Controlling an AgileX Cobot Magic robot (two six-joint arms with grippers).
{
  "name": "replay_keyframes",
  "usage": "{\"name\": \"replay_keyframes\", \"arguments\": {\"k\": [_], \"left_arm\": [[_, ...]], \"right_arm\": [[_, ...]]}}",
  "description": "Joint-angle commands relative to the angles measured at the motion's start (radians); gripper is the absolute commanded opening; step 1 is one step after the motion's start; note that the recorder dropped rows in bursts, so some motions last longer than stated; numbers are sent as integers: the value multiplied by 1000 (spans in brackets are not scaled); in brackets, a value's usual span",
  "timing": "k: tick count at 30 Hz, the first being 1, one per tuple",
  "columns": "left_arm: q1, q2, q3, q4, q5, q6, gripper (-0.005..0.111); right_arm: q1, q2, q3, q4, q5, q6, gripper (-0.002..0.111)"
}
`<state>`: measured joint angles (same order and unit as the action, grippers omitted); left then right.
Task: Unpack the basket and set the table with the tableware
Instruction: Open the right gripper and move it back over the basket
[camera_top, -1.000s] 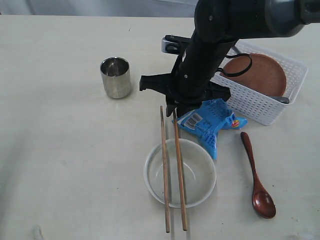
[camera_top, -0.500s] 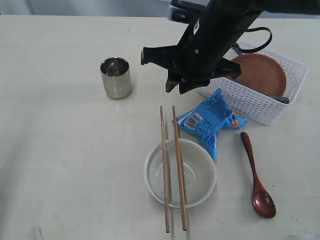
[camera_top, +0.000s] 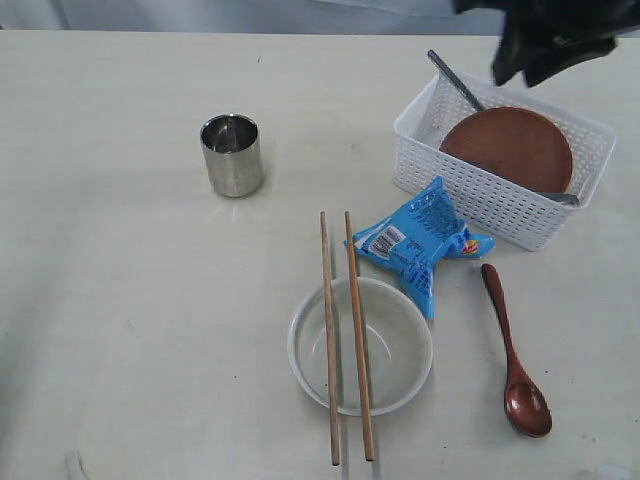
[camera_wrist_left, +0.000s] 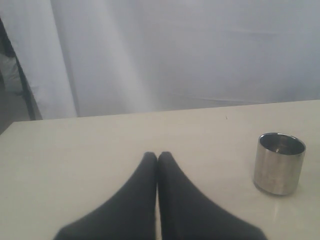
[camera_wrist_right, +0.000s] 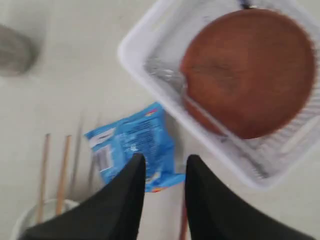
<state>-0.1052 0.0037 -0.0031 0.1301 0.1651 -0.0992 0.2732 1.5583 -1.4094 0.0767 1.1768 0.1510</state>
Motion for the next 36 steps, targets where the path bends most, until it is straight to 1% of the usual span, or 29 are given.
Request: {"name": "replay_keyframes", "arguments": {"k": [1, 4, 11, 14, 15, 18, 23, 27, 32, 36], "left_arm": [[3, -4, 3, -4, 0, -7, 0], [3, -4, 3, -4, 0, -7, 0], [3, -4, 3, 11, 0, -7, 0], [3, -4, 3, 15, 0, -7, 0], [3, -4, 3, 15, 0, -7, 0], [3, -4, 3, 15, 0, -7, 0], [3, -4, 3, 15, 0, -7, 0], [3, -4, 3, 15, 0, -7, 0], [3, -4, 3, 15, 0, -7, 0], [3, -4, 3, 15, 0, -7, 0]], "right_arm": [[-195, 73, -68, 27, 44, -151, 28], [-277, 123, -91, 59, 44, -283, 28], [-401, 232, -102, 59, 44, -490, 28], [-444, 246, -102, 69, 44, -647, 28], [-458, 246, -102, 85, 44, -742, 28], [-484, 257, -98, 170, 44, -906, 28], [-491, 313, -98, 212, 44, -948, 28], [-489, 338, -71, 313, 44, -990, 28], [-464, 342, -5, 242, 44, -1015, 28], [-464, 339, 30, 239, 44, -1011, 28]]}}
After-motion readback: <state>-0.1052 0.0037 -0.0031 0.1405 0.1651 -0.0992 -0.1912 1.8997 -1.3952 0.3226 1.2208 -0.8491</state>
